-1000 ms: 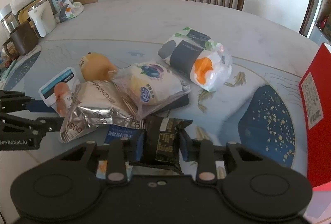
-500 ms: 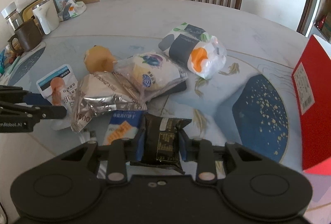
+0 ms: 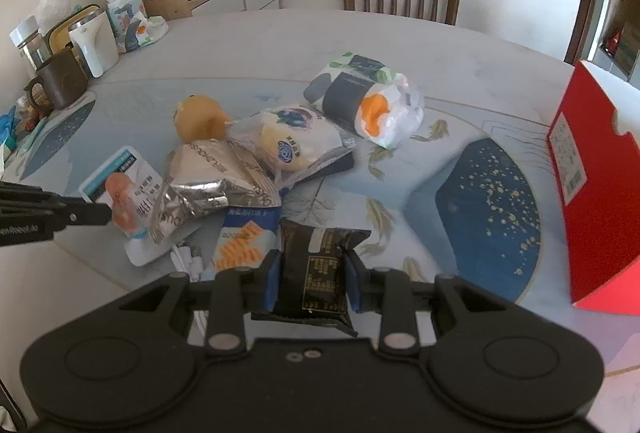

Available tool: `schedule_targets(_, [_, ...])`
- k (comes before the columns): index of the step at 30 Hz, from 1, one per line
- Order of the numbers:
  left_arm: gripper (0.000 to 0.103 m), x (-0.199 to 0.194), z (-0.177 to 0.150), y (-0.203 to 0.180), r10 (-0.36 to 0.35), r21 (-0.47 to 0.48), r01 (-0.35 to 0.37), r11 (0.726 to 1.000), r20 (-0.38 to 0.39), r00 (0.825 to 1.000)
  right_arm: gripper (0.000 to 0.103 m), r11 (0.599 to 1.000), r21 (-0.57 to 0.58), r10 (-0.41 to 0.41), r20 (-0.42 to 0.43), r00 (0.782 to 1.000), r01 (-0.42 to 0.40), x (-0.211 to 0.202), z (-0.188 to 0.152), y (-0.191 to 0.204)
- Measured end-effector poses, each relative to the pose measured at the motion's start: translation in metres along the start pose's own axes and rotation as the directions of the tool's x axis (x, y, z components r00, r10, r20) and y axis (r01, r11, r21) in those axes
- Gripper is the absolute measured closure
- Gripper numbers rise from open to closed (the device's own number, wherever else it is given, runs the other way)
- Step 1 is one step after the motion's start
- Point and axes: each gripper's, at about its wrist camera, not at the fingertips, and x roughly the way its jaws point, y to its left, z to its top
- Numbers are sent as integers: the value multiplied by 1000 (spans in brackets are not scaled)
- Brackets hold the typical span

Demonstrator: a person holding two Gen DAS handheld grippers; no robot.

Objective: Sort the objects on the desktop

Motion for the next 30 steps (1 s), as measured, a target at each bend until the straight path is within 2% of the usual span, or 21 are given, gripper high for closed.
schedule_targets(8, [99, -19, -1, -10, 6, 15, -7, 1000, 30, 1000, 71, 1000, 12, -1, 16, 1000, 1, -13, -6, -3])
schedule_targets(19, [103, -45, 2, -17, -35, 13, 34, 999, 84, 996, 71, 999, 34, 4, 36, 999, -6, -30, -9, -7])
schedule_targets(25, [103, -40, -4, -16, -69, 16, 68, 998, 26, 997, 71, 999, 41, 4, 28, 1000, -5, -31, -13, -9])
schedule_targets(27, [103, -40, -7, -16, -54, 22, 54, 998, 14, 998, 71, 999, 45, 6, 24, 1000, -7, -31, -14, -10])
schedule_targets(30, [99, -36, -11, -15, -78, 31, 79, 996, -25, 997, 71, 999, 49, 5, 21, 1000, -6, -32, -16, -10])
